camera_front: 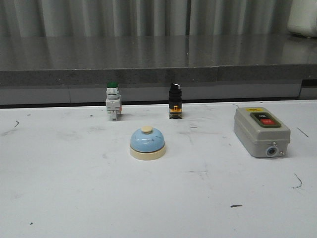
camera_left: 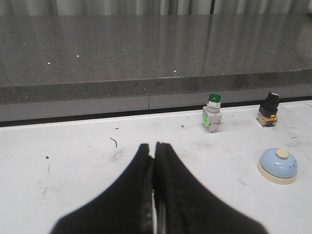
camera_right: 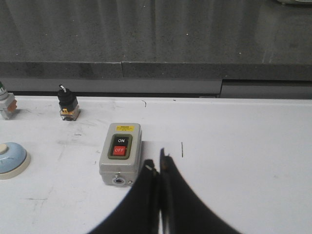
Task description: Place and press bell with both arms
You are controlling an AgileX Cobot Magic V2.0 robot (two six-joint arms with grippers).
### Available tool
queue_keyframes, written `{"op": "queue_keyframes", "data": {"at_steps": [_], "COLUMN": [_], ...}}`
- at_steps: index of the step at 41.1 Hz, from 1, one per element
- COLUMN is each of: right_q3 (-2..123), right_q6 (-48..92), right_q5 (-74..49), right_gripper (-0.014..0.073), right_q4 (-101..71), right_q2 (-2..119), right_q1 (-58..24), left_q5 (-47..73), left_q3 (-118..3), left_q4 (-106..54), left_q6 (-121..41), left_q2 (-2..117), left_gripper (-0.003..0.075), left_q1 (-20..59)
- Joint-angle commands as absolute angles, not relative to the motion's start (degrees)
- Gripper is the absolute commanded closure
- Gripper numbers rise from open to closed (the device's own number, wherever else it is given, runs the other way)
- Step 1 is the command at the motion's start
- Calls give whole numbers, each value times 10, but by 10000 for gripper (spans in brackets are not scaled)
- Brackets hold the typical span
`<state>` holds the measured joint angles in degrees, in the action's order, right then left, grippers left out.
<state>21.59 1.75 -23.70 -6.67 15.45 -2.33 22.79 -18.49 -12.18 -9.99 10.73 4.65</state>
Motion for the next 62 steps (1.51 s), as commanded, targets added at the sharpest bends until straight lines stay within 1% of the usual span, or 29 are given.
{"op": "queue_keyframes", "data": {"at_steps": [1, 22, 30, 36, 42, 47, 62], "right_q3": [231, 231, 231, 231, 231, 231, 231], "right_q6": [22, 22, 22, 22, 22, 22, 22], "right_q5": [-196, -196, -196, -196, -197, -197, -197], "right_gripper": [664, 664, 664, 664, 664, 664, 664], "right_q4": [-64, -64, -64, -64, -64, -64, -64], "right_q2": [159, 159, 159, 159, 159, 159, 159], "right_q1": [-20, -20, -20, -20, -20, -20, -20], "left_q5": [178, 170, 94, 73, 60, 13, 20], "left_q3": [-199, -193, -134, -72, -21, 16, 15], "left_q4": [-130, -129, -58, -33, -26, -26, -26], "left_q6": [-95, -95, -6, 7, 7, 7, 7], "left_q2": [112, 111, 51, -14, -12, -14, -12], "left_gripper": [740, 740, 740, 740, 740, 740, 740], "left_q1": [44, 44, 44, 44, 36, 21, 11]}}
